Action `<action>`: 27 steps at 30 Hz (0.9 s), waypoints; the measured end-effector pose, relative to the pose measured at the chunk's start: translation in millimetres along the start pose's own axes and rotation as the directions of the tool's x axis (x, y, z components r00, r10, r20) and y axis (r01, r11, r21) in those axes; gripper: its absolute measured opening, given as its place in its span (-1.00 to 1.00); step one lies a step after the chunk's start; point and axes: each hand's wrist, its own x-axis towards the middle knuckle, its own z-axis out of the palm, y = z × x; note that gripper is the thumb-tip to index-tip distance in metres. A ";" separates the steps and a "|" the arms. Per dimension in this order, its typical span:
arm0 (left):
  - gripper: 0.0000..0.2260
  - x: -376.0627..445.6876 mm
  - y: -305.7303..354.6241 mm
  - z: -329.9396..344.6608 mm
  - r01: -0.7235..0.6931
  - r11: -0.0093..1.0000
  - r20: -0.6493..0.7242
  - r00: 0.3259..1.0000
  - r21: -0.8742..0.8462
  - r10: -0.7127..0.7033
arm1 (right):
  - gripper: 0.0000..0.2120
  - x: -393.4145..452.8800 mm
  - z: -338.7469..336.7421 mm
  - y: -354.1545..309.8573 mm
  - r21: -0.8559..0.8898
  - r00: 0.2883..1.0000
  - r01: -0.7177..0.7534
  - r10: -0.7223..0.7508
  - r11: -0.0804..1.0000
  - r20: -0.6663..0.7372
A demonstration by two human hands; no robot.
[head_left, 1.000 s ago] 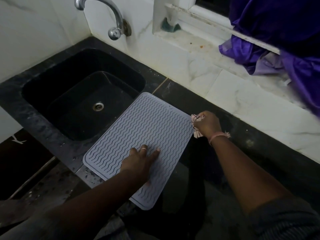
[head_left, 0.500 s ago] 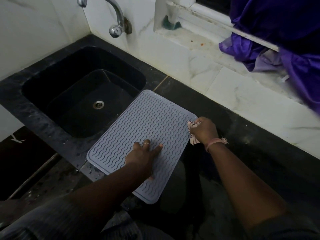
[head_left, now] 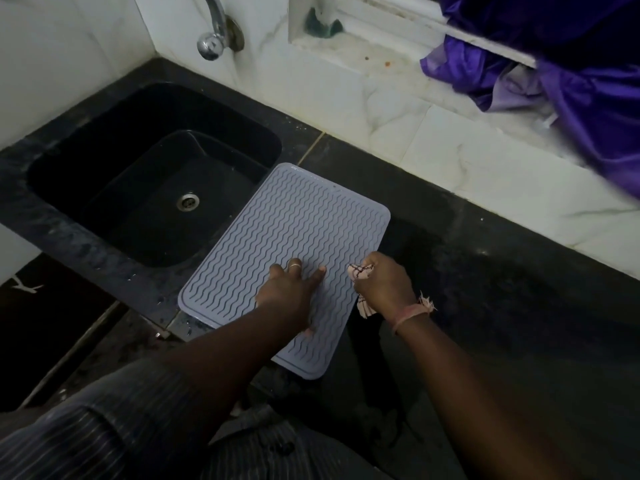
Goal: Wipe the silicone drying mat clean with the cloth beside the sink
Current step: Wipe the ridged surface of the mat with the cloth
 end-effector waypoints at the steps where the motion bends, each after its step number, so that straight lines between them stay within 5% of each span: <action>1: 0.14 0.2 0.2 -0.5 0.001 1.000 0.001 1.000 0.002 -0.001 | -0.83 -6.5 3.3 0.2 -0.011 1.000 0.004 -0.004 1.000 0.010; 8: 0.14 0.4 0.7 2.2 -0.004 1.000 0.002 1.000 0.020 0.004 | -0.76 -70.2 24.9 -6.7 -0.093 0.997 0.009 -0.002 0.996 0.080; 13: 0.12 -0.2 2.2 1.2 -0.014 0.999 0.005 1.000 0.039 0.014 | -0.91 -103.2 34.5 -8.7 -0.122 0.982 0.027 -0.003 0.992 0.188; 16: 0.15 -0.5 1.2 0.6 -0.020 1.000 0.027 0.999 0.014 0.019 | -0.88 -85.4 20.4 -9.1 0.077 0.954 -0.114 0.087 0.991 0.287; 21: 0.16 -1.5 4.1 -0.5 0.014 0.998 0.042 0.999 -0.055 -0.012 | -0.77 0.7 -23.3 0.8 0.282 0.987 -0.160 0.151 0.946 0.053; 27: 0.17 0.9 4.8 -1.9 0.023 0.998 0.053 0.998 -0.066 -0.020 | -0.80 99.1 -52.5 -8.4 0.276 0.963 -0.089 0.153 0.957 -0.220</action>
